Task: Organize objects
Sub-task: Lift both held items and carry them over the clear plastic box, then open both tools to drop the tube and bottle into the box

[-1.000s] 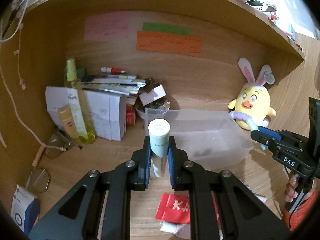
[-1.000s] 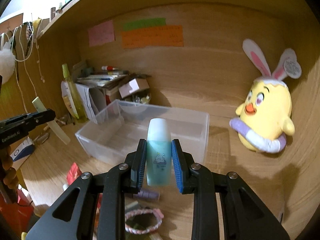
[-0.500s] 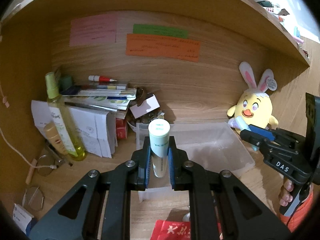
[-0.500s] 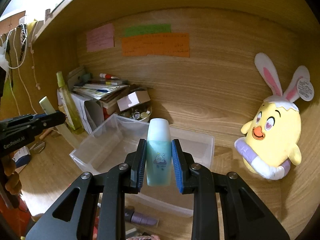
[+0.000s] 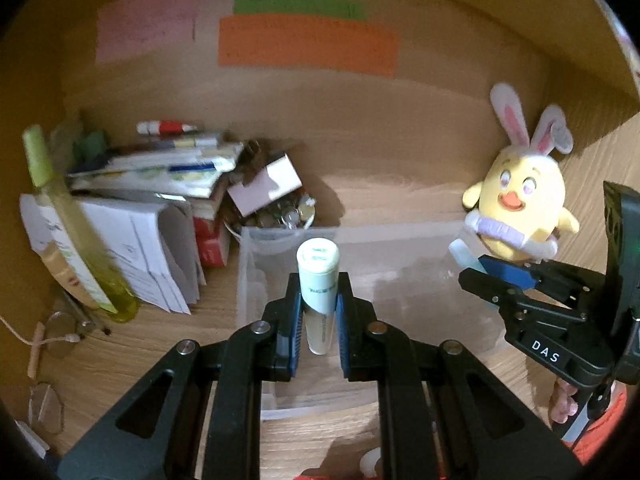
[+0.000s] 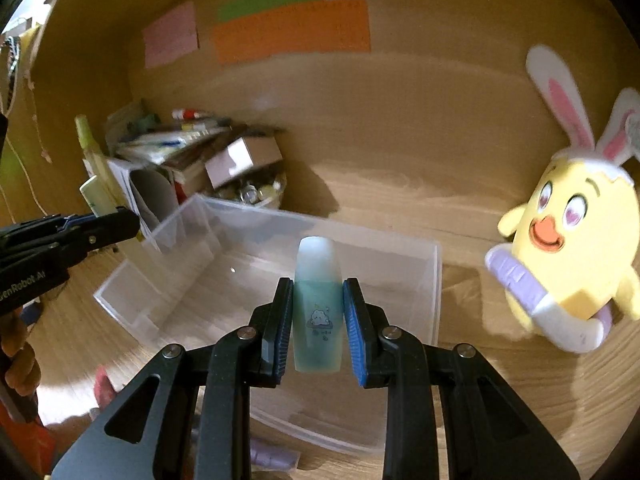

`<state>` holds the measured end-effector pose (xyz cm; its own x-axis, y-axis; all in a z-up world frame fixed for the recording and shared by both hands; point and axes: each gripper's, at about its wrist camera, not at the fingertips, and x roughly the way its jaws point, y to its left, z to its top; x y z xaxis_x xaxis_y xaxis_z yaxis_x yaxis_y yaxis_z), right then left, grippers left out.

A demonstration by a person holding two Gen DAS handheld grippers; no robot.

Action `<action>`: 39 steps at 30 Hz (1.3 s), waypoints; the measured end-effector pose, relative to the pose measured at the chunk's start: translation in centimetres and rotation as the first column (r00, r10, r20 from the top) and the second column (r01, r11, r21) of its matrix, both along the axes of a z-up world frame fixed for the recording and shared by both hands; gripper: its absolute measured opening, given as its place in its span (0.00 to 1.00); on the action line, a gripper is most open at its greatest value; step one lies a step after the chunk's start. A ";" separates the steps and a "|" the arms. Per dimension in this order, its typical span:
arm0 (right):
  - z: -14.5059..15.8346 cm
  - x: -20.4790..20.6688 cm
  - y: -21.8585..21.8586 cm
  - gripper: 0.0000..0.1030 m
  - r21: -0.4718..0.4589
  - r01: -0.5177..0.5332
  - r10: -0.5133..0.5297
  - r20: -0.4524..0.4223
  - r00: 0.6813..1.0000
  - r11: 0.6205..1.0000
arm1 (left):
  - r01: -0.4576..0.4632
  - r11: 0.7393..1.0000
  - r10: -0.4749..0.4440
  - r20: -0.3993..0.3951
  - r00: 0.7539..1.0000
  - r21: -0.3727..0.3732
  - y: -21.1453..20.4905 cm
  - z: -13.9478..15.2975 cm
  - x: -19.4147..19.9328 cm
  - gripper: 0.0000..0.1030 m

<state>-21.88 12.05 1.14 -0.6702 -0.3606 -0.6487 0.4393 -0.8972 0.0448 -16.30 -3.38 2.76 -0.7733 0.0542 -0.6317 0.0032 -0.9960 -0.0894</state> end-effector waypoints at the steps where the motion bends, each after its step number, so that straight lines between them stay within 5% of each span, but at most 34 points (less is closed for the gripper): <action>1: -0.4 -0.1 -0.1 0.22 0.009 0.001 -0.001 0.008 1.000 1.000 | 0.003 1.000 -0.003 0.011 1.000 -0.002 0.2 -0.4 -0.3 0.14; 18: -2.9 -1.4 -1.1 0.22 0.096 0.000 -0.007 0.071 0.997 0.995 | 0.027 1.000 -0.027 0.119 0.993 0.006 0.8 -4.2 -3.3 0.14; 29: -3.2 -1.7 -1.5 0.22 0.110 -0.003 -0.007 0.088 0.996 0.994 | 0.046 0.999 -0.043 0.111 0.993 -0.020 1.6 -3.7 -2.5 0.15; 33: -3.1 -1.6 -1.6 0.23 0.115 -0.005 -0.005 0.089 0.996 0.993 | 0.042 0.999 -0.039 0.101 0.994 -0.022 1.6 -3.4 -2.1 0.31; 39: -2.4 -1.0 -1.8 0.32 0.123 -0.002 -0.006 0.066 0.998 0.992 | 0.044 0.999 -0.042 0.082 0.996 -0.025 1.6 -2.6 -1.0 0.38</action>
